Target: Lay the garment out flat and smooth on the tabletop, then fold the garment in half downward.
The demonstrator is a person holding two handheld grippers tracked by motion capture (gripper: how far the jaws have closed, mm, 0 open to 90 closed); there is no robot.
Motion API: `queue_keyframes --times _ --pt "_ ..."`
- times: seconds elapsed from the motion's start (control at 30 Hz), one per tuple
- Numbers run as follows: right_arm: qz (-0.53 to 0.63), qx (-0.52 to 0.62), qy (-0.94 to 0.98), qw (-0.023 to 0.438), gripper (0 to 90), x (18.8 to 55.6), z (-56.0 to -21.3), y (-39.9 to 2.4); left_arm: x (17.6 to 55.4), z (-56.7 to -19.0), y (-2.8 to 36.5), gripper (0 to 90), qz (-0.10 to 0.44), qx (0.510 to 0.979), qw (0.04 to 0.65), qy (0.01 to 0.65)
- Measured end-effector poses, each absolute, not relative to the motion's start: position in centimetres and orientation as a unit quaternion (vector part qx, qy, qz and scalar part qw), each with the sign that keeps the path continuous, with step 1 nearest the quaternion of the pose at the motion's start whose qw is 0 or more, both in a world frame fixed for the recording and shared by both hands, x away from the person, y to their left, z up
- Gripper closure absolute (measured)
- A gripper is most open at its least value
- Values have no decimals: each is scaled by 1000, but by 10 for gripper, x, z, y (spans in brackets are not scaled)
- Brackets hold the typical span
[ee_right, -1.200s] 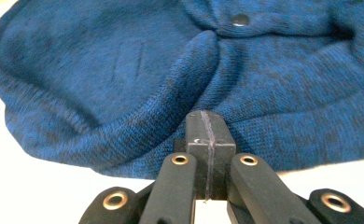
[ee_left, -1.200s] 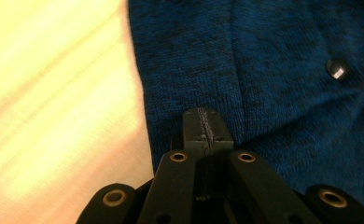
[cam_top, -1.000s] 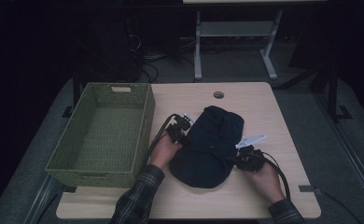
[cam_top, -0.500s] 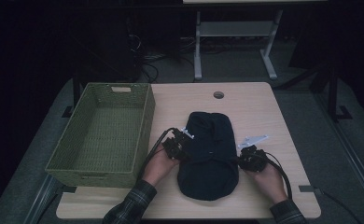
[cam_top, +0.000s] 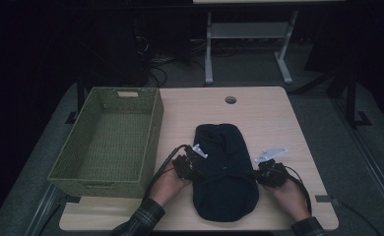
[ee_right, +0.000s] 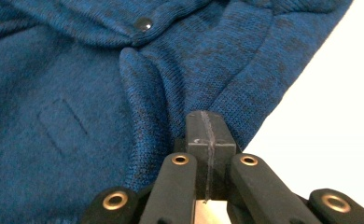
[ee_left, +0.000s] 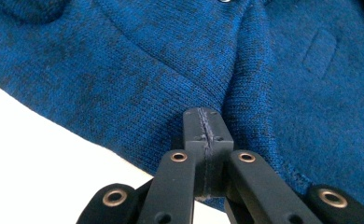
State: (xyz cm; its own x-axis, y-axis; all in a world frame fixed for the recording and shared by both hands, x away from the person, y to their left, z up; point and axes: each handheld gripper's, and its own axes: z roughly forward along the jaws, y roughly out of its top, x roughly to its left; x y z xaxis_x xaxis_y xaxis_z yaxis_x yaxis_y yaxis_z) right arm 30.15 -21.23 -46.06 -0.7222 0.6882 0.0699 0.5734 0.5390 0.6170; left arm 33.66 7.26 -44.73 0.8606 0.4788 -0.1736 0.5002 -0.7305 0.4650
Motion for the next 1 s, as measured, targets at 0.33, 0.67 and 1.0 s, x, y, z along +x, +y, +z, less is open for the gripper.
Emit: queue_keyframes --times 0.33,0.67,1.0 --pt "324 359 871 82 898 284 -462 -220 325 -447 65 900 -25 934 253 250" --pt "331 358 870 71 855 287 -459 -223 330 -445 66 876 -32 933 260 246" --pt "344 339 872 75 716 309 -441 -221 352 -430 73 723 4 930 268 252"
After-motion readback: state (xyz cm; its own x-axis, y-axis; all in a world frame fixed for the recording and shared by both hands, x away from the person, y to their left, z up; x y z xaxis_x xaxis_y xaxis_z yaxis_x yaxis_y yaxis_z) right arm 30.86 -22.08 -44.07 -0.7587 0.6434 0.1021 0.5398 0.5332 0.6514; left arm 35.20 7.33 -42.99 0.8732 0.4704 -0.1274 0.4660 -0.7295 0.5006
